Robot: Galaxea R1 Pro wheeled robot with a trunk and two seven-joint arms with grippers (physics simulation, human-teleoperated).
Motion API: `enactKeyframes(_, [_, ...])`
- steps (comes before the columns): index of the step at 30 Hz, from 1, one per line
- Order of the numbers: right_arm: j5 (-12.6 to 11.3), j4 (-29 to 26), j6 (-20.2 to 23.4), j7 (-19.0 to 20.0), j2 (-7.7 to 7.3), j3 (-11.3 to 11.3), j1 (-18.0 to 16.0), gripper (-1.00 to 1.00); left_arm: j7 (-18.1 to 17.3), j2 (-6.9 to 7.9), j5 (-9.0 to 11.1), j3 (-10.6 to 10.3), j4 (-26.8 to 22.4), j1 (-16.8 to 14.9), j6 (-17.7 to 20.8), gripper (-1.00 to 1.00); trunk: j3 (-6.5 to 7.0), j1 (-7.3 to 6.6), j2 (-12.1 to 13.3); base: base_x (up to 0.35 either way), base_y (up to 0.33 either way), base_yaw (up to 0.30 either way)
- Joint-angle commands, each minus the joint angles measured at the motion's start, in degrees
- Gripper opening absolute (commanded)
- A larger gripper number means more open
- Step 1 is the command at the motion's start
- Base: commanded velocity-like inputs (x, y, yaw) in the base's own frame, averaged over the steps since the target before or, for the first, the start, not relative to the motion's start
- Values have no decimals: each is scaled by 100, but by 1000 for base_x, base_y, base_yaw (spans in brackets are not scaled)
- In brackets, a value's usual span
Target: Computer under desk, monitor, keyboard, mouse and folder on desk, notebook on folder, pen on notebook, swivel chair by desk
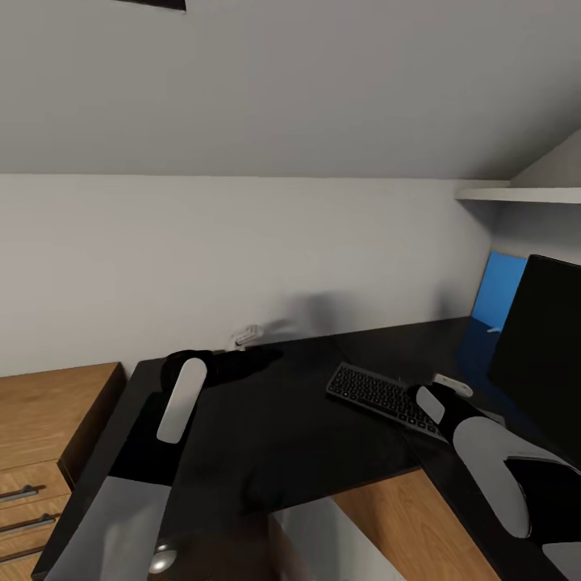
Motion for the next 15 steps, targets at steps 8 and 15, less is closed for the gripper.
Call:
enactKeyframes(8, [18, -4, 47, -145, 11, 12, -3, 100, 54, -1, 62, -1, -4, -4, 16, 100, -6, 0, -3, 0, 0, 0])
enactKeyframes(15, [24, 4, 50, -165, 13, 21, 0, 100, 51, 6, 68, 6, 15, -4, 16, 100, -6, 0, -3, 0, 0, 0])
